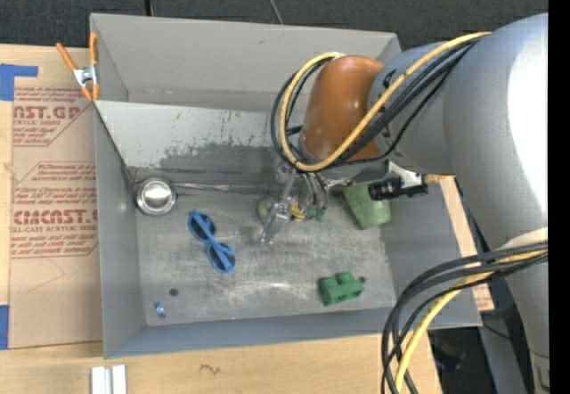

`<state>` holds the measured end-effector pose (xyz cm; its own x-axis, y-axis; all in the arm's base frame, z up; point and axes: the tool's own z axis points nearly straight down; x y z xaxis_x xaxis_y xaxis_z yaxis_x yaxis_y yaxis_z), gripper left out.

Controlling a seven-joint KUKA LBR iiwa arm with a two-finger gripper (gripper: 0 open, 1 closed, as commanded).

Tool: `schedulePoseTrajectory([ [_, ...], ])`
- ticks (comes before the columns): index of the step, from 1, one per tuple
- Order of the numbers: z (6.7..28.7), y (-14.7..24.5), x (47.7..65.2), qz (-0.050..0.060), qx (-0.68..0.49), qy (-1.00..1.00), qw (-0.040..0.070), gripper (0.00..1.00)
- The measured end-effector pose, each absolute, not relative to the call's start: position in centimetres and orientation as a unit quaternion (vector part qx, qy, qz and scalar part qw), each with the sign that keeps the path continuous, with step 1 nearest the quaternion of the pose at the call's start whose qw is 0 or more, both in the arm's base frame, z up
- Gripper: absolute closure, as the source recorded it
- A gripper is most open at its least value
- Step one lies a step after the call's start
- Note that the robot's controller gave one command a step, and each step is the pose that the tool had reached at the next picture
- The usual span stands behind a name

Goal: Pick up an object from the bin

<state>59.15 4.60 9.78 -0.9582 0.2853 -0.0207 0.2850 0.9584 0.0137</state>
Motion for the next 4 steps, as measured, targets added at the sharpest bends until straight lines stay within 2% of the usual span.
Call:
schedulePoseTrajectory([
  [1,9.3,4.3,58.8,0.003,0.146,0.989,0.005,1.00],
  [2,9.1,4.3,58.5,0.001,0.146,0.989,0.000,0.00],
  [3,11.5,15.6,54.4,0.002,0.161,0.987,0.000,0.00],
  [4,7.3,12.2,54.5,0.002,0.223,0.975,0.001,0.00],
])
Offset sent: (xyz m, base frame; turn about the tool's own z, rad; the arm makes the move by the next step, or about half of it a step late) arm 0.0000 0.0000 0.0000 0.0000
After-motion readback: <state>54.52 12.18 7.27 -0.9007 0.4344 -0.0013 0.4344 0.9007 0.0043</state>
